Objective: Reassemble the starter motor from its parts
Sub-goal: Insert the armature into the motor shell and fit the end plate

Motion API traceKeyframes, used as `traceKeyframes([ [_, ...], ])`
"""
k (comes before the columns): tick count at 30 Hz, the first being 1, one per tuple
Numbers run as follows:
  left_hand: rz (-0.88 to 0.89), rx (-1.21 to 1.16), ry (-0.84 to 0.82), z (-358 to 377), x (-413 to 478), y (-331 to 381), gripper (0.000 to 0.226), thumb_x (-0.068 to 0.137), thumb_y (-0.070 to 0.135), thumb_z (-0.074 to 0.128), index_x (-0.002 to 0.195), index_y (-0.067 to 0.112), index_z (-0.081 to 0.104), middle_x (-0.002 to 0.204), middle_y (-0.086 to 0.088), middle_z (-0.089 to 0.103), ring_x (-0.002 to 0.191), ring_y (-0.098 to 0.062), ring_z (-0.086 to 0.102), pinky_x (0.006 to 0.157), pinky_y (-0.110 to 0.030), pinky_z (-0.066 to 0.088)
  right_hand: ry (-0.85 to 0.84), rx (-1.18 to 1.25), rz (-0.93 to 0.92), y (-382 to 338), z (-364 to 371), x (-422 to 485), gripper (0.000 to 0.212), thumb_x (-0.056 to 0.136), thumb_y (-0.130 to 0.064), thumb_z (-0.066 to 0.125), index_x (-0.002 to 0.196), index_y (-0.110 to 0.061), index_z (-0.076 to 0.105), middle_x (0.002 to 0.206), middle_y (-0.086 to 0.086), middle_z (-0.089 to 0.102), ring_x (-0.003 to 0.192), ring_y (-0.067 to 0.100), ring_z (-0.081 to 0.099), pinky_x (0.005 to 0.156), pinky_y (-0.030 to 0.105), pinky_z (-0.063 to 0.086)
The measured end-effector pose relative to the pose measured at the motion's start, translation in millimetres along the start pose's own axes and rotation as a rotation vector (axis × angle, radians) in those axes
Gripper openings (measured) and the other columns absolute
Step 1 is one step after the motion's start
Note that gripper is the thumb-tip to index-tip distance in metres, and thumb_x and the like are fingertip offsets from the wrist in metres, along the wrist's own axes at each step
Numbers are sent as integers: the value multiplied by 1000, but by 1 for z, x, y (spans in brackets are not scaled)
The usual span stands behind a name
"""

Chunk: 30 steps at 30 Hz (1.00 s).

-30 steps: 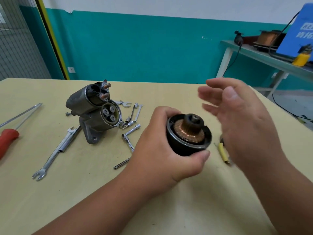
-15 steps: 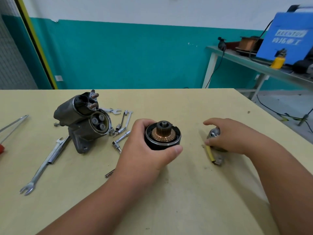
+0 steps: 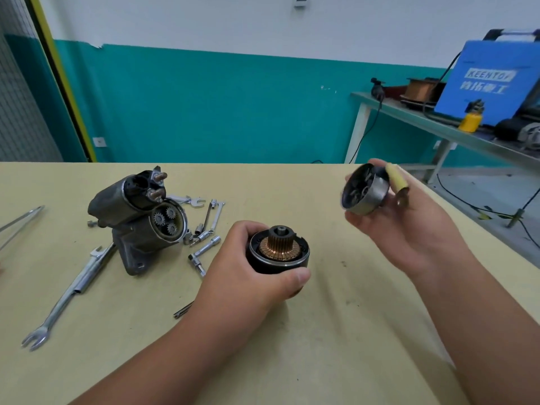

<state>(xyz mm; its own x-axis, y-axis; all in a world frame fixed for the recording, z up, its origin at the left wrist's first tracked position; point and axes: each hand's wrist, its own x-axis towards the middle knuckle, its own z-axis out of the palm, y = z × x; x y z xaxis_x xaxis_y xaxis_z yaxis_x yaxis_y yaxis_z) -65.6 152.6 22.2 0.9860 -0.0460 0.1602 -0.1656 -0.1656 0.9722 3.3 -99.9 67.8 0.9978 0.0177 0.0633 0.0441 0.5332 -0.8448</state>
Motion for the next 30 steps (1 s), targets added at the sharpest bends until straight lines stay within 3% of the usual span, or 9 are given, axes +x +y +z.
traceKeyframes([
  [4, -24, -84, -15, 2, 1, -2, 59, 50, 59, 84, 105, 50, 65, 101, 22, 77, 88, 3, 74, 64, -10, 53, -65, 224, 322, 11, 11, -3, 49, 108, -47, 39, 136, -17, 65, 134, 26, 66, 104, 39, 71, 68, 38, 64],
  [6, -45, -151, -33, 2, 2, -3, 52, 51, 57, 84, 100, 53, 68, 102, 16, 79, 89, -3, 76, 66, -16, 56, -82, 206, 363, 16, 16, -4, 50, 108, -47, 36, 135, -18, 66, 135, 27, 66, 99, 38, 72, 65, 38, 63],
  [8, -80, -219, -40, 0, 4, -4, 50, 53, 56, 84, 101, 50, 72, 106, 9, 80, 97, -14, 77, 78, -31, 58, -114, 207, 370, 20, 22, -5, 50, 106, -48, 38, 132, -19, 70, 135, 27, 65, 97, 38, 71, 65, 39, 63],
  [10, -118, -292, -46, -2, 4, -5, 51, 56, 53, 84, 105, 44, 76, 109, 3, 80, 100, -20, 77, 88, -43, 55, -157, 214, 355, 23, 27, -7, 52, 105, -48, 39, 129, -18, 73, 136, 28, 65, 99, 39, 71, 69, 41, 64],
  [16, -157, -521, -96, -2, 1, -6, 53, 64, 43, 84, 113, 23, 78, 117, -16, 76, 104, -29, 73, 93, -52, 48, -258, 230, 323, 32, 34, -13, 55, 93, -44, 47, 131, -12, 72, 140, 29, 61, 123, 48, 64, 91, 55, 60],
  [19, -158, -587, -113, -1, 0, -7, 57, 65, 42, 84, 115, 18, 73, 120, -25, 71, 103, -36, 70, 83, -49, 52, -293, 235, 315, 36, 35, -14, 54, 96, -44, 49, 133, -11, 70, 142, 31, 59, 127, 50, 61, 97, 56, 57],
  [24, -133, -642, -175, -2, -2, -5, 56, 66, 41, 81, 115, 16, 72, 112, -22, 70, 97, -39, 67, 63, -40, 55, -341, 217, 297, 37, 38, -15, 54, 92, -41, 58, 135, -11, 68, 143, 31, 57, 129, 51, 59, 98, 55, 56],
  [30, -136, -622, -205, -1, -3, -4, 59, 67, 42, 81, 119, 16, 70, 119, -36, 63, 96, -42, 67, 62, -40, 54, -311, 230, 301, 38, 42, -16, 52, 98, -42, 48, 135, -11, 68, 142, 32, 58, 125, 50, 62, 87, 51, 60],
])
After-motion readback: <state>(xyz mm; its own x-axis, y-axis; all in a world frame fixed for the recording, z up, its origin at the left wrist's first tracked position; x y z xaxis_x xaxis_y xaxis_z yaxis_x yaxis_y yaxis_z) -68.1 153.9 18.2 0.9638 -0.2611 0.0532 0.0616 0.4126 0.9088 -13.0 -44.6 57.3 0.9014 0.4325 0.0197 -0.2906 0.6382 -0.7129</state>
